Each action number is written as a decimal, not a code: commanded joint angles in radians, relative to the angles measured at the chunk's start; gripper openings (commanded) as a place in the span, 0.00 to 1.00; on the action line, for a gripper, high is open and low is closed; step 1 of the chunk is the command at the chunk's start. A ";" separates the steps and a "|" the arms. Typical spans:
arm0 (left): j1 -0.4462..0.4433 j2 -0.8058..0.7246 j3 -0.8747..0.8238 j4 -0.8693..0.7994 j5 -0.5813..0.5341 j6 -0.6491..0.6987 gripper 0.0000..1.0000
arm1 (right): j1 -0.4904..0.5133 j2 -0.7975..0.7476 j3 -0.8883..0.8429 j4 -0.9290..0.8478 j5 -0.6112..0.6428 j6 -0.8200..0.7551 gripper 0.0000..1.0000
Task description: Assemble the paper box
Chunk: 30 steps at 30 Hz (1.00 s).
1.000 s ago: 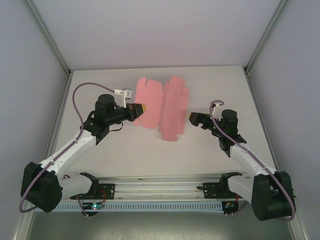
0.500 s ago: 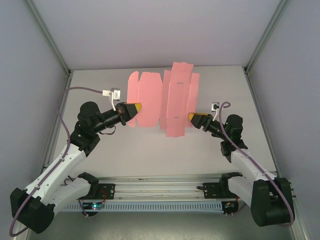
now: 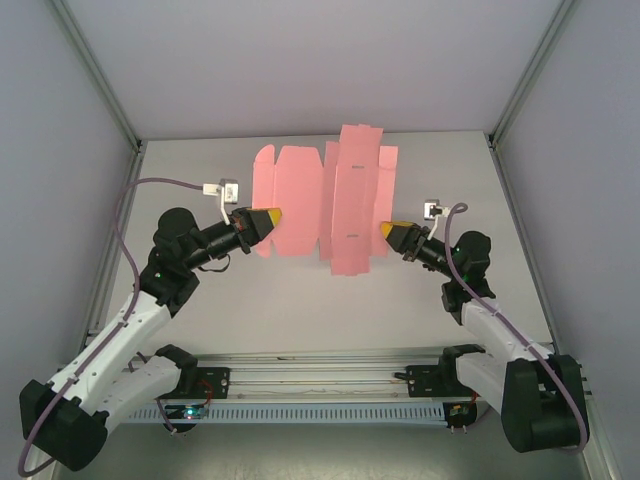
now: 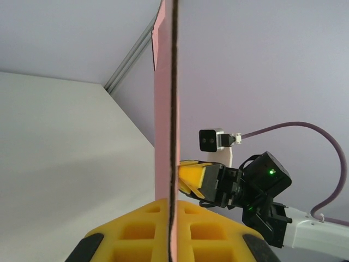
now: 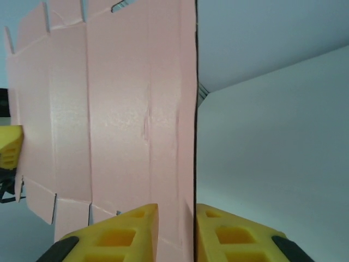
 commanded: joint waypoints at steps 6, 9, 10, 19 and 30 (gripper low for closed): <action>-0.012 -0.035 -0.014 -0.003 -0.063 0.026 0.00 | 0.019 -0.102 -0.009 -0.018 -0.024 -0.075 0.10; -0.012 -0.044 -0.021 -0.026 -0.093 0.039 0.00 | 0.020 -0.133 -0.007 -0.071 -0.009 -0.105 0.10; -0.011 -0.047 -0.024 -0.032 -0.103 0.041 0.00 | 0.022 -0.141 -0.005 -0.089 -0.002 -0.117 0.10; -0.012 -0.094 -0.040 -0.347 -0.436 0.094 1.00 | 0.055 -0.195 0.052 -0.406 0.088 -0.341 0.00; -0.012 -0.078 -0.043 -0.760 -0.940 0.103 1.00 | 0.229 0.016 0.217 -0.820 0.294 -0.666 0.03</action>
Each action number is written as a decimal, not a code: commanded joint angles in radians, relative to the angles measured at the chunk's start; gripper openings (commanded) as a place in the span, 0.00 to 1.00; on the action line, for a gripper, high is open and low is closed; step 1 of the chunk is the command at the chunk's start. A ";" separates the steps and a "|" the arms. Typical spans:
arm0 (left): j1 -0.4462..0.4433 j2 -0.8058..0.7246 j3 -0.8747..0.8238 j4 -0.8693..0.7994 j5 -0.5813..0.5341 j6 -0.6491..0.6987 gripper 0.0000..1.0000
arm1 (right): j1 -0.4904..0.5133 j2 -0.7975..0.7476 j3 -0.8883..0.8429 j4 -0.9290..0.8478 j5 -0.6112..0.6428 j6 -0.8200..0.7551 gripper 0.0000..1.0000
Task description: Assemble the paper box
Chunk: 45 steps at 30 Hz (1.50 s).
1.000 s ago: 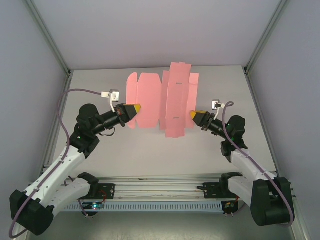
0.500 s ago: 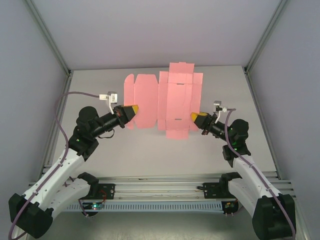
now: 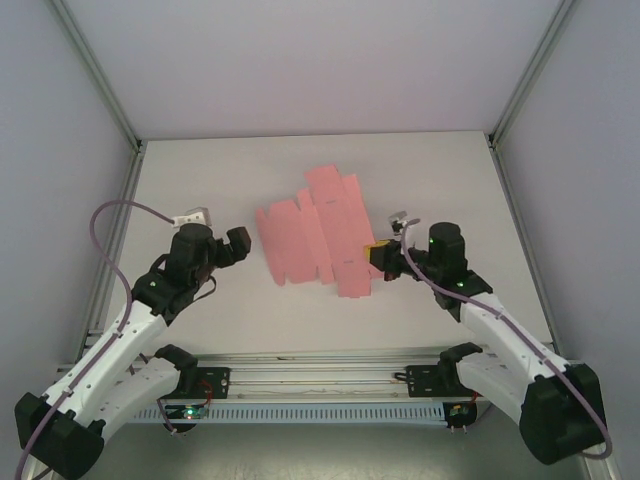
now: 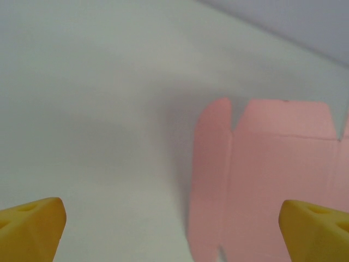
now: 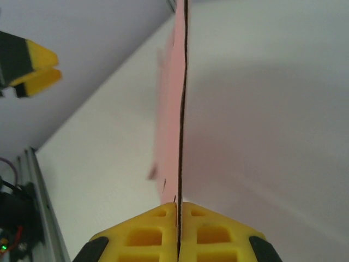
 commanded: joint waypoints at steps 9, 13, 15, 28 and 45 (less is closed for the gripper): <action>-0.005 0.020 -0.012 0.043 0.072 0.091 1.00 | 0.157 0.255 0.216 -0.235 0.515 -0.438 0.06; -0.005 0.064 0.008 0.072 0.133 0.117 1.00 | 0.199 0.333 0.255 -0.210 0.622 -0.577 0.06; -0.006 0.088 0.017 0.090 0.176 0.130 1.00 | 0.230 0.376 0.271 -0.201 0.659 -0.674 0.06; -0.020 0.441 0.242 0.156 0.590 0.446 1.00 | 0.284 0.514 0.359 -0.198 0.496 -1.101 0.02; -0.098 0.634 0.434 -0.072 0.472 0.711 0.57 | 0.240 0.488 0.396 -0.291 0.369 -1.128 0.02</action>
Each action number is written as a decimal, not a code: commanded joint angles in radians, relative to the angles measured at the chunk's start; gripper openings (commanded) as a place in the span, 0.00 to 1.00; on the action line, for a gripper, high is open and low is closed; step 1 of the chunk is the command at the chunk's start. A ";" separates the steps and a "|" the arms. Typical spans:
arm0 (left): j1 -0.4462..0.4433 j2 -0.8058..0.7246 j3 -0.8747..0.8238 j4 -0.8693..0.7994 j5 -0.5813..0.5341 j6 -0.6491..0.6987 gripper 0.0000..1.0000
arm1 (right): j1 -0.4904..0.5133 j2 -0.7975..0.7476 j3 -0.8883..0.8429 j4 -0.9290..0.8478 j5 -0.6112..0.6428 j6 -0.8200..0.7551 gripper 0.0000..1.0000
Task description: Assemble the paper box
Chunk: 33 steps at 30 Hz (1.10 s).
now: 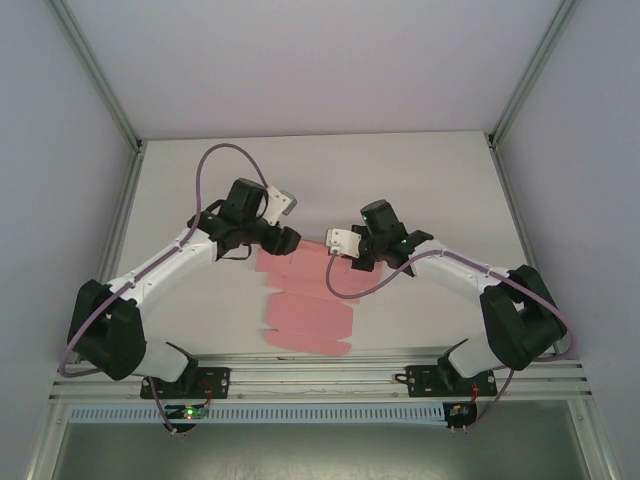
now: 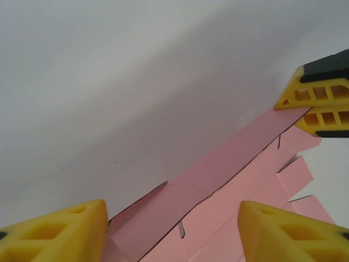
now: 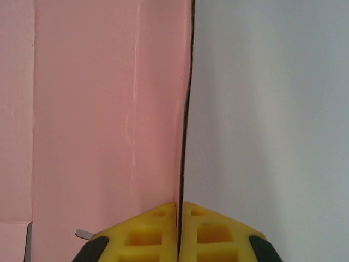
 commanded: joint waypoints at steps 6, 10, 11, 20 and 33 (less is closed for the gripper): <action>-0.054 0.060 0.078 -0.101 -0.067 0.070 0.50 | -0.011 -0.013 0.045 -0.042 -0.019 0.004 0.02; -0.067 0.058 0.076 -0.106 -0.104 0.073 0.50 | -0.014 -0.017 0.049 -0.047 -0.030 0.012 0.02; -0.069 0.062 0.080 -0.109 -0.114 0.073 0.49 | -0.015 -0.019 0.049 -0.047 -0.034 0.015 0.02; -0.121 0.095 0.113 -0.109 -0.253 0.013 0.25 | -0.018 -0.024 0.054 -0.038 -0.024 0.059 0.01; -0.276 0.155 0.082 0.132 -0.639 -0.428 0.01 | 0.000 -0.091 0.062 0.016 -0.101 0.255 0.00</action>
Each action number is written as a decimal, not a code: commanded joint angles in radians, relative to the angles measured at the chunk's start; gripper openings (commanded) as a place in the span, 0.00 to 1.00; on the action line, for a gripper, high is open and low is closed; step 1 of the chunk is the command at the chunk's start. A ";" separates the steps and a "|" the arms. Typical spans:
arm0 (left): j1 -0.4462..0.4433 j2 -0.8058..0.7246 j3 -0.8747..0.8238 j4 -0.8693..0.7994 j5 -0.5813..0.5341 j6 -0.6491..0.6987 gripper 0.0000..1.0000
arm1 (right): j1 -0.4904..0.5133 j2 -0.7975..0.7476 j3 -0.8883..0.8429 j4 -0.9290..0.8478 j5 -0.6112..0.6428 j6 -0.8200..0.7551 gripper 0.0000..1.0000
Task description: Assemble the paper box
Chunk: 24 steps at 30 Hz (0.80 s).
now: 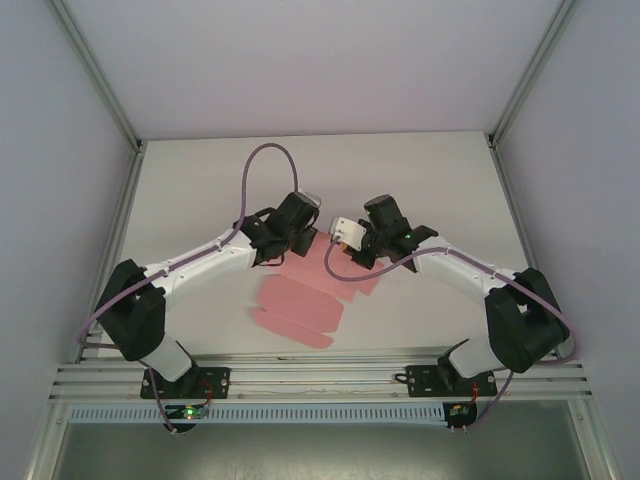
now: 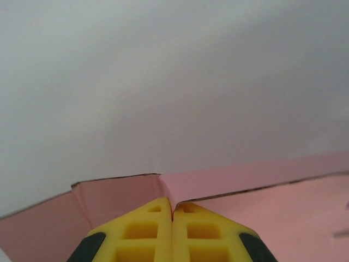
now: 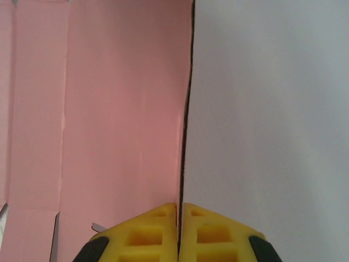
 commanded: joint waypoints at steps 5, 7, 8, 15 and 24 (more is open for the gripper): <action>-0.015 -0.035 -0.137 0.363 -0.040 -0.374 0.01 | 0.022 -0.086 0.010 0.096 -0.110 0.121 0.00; -0.016 -0.042 -0.161 0.428 -0.012 -0.419 0.01 | 0.028 -0.090 0.008 0.099 -0.113 0.129 0.00; -0.015 -0.043 -0.166 0.447 -0.003 -0.435 0.01 | 0.028 -0.092 0.004 0.105 -0.109 0.131 0.00; -0.015 -0.082 -0.242 0.601 0.049 -0.535 0.01 | 0.028 -0.117 -0.020 0.149 -0.140 0.165 0.00; -0.012 -0.101 -0.270 0.643 0.069 -0.552 0.09 | 0.014 -0.135 -0.013 0.139 -0.235 0.199 0.00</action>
